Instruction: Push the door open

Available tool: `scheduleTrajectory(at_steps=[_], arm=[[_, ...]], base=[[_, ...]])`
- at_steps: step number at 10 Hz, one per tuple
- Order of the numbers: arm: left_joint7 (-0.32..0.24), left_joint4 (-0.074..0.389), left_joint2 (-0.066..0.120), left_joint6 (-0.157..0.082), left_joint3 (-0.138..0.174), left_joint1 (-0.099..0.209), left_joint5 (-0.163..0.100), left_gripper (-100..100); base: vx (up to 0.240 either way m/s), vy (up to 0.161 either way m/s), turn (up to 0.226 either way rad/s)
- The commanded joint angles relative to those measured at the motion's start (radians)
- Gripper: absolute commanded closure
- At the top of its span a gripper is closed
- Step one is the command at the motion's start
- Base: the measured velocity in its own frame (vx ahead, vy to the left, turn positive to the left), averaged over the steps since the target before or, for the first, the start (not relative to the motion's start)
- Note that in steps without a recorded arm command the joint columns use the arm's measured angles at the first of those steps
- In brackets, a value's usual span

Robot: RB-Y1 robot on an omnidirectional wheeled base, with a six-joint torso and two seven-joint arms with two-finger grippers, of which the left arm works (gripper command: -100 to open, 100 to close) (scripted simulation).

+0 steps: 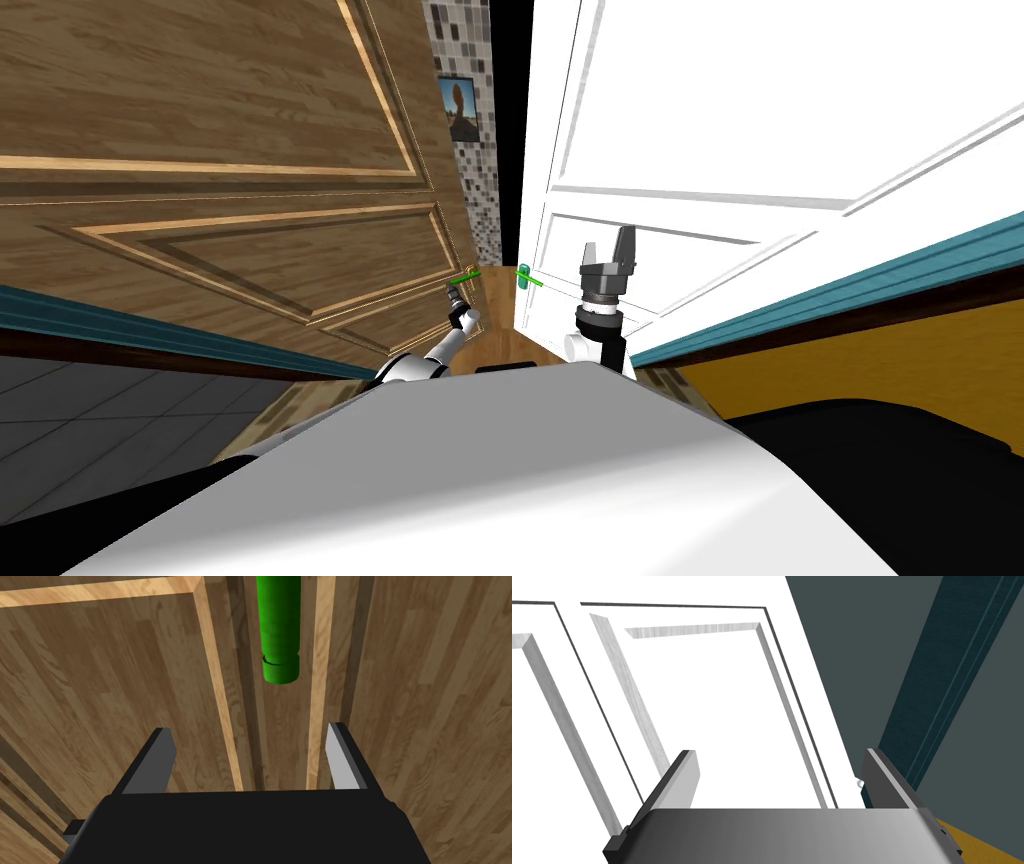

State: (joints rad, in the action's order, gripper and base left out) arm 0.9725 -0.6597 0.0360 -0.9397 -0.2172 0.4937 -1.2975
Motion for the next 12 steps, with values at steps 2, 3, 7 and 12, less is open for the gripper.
scheduleTrajectory(at_steps=[2,3,7,12], arm=[[0.020,0.000,-0.034,-0.009,-0.002,0.002,-0.017,-100],[0.026,0.000,-0.054,-0.012,-0.003,0.003,-0.023,-100],[0.030,0.009,-0.040,-0.030,0.011,0.008,-0.027,-100],[0.033,0.038,-0.016,-0.089,0.051,0.020,-0.032,-100]], base=[[-0.098,-0.191,-0.072],[-0.091,-0.176,-0.076],[0.003,-0.015,-0.089],[0.074,0.105,-0.134]])
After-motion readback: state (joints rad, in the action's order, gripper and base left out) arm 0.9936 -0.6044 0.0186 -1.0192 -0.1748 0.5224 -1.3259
